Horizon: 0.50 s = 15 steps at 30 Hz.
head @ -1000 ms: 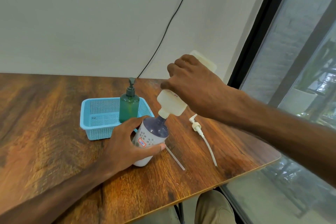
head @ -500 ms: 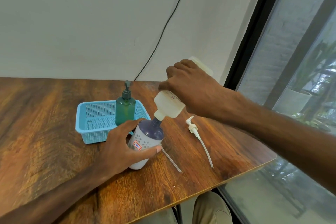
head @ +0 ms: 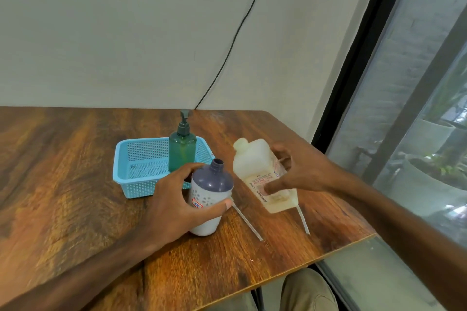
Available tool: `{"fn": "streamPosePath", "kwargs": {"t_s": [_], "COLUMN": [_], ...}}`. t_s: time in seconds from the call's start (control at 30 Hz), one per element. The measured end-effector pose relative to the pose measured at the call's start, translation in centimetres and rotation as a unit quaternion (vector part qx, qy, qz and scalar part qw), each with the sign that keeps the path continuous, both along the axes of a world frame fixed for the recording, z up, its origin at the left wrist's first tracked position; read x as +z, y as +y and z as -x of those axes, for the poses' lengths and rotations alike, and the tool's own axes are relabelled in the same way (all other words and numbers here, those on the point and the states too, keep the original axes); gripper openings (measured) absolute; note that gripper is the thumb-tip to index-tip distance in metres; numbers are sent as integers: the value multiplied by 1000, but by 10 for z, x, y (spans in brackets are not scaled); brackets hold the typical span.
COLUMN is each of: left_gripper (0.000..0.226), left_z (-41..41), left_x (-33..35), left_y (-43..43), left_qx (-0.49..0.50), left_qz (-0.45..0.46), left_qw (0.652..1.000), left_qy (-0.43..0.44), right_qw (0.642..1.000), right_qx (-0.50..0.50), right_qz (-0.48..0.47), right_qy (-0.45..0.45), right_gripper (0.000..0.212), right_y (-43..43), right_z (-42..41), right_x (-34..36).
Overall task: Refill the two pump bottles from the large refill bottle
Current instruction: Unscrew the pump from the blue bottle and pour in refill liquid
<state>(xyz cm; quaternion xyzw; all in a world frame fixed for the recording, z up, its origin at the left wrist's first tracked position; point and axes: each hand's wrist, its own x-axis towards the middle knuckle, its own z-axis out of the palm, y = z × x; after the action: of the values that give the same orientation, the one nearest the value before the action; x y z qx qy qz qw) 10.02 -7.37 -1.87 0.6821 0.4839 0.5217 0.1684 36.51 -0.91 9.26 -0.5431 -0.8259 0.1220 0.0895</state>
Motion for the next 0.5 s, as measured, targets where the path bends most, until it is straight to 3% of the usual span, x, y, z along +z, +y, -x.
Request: {"fn": "streamPosePath", "kwargs": {"t_s": [0.07,0.2,0.5], "left_gripper": [71,75,72], "left_z": [0,2,1], "left_x": [-1,-2,1], "left_y": [1,2,0], "left_qx": [2,9,15], "left_qz": [5,9,5], "left_qw": [1000,1000,1000], "left_qy": [2,8,18], "right_qw": [997,973,939], "right_qx": [-27,-80,-126], "right_qz": [21,27,-37], "right_qy": [74,216,318], "right_gripper": [96,83,86], "right_y": [3,8,16], "right_z": [-2,4,14], "right_x": [-16,-48,-86]}}
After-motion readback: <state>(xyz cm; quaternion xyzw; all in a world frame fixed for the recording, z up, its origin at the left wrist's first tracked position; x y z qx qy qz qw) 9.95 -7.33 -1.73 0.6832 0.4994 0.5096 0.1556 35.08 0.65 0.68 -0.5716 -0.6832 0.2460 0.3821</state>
